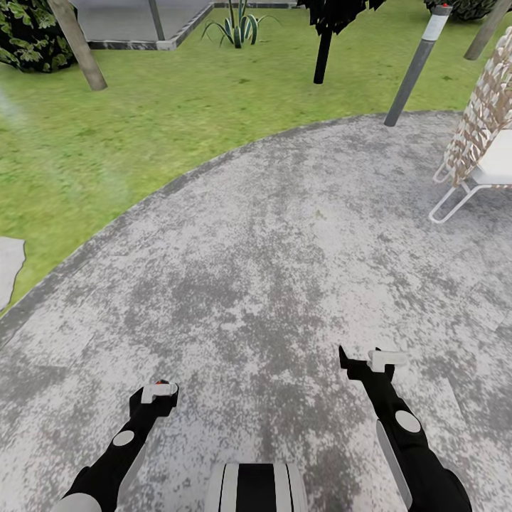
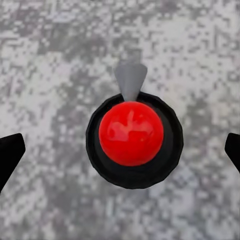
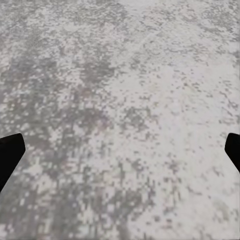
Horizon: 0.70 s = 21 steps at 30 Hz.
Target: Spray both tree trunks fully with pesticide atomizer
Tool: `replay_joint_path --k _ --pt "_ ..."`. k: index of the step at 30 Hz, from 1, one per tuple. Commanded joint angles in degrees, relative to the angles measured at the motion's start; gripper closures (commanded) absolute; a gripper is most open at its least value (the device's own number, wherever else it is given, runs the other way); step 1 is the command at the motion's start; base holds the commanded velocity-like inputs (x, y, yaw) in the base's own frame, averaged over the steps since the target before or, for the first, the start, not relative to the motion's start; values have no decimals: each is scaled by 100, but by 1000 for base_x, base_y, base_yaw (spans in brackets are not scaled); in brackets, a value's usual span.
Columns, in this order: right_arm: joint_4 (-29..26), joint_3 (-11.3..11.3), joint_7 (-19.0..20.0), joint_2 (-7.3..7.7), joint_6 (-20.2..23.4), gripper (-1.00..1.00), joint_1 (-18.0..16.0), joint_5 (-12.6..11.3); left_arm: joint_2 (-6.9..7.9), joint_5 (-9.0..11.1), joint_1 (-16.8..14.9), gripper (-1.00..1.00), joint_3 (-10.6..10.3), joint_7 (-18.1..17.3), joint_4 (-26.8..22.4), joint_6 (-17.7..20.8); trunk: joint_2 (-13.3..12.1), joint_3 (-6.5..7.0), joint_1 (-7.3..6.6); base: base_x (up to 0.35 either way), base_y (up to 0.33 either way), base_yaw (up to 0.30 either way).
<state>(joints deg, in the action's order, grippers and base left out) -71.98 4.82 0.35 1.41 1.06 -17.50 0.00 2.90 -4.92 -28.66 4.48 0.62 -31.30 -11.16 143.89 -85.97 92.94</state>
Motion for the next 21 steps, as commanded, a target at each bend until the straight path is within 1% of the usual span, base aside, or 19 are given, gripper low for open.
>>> replay_joint_path --k 1,12,13,21 --pt "0 0 0 0 2 -100 0 0 0 0 0 -100 0 0 0 0 0 0 0 30 0 0" --pt "0 2 0 0 0 -100 1 0 0 0 -1 -100 -7 -3 1 0 0 0 0 5 0 0" --pt "0 2 0 0 4 -100 1 0 0 -3 -1 100 -5 -1 7 0 0 0 0 0 0 0" --pt "-12 2 0 0 8 -100 1 -2 -7 -2 -7 100 -2 0 26 9 0 0 0 0 0 0"
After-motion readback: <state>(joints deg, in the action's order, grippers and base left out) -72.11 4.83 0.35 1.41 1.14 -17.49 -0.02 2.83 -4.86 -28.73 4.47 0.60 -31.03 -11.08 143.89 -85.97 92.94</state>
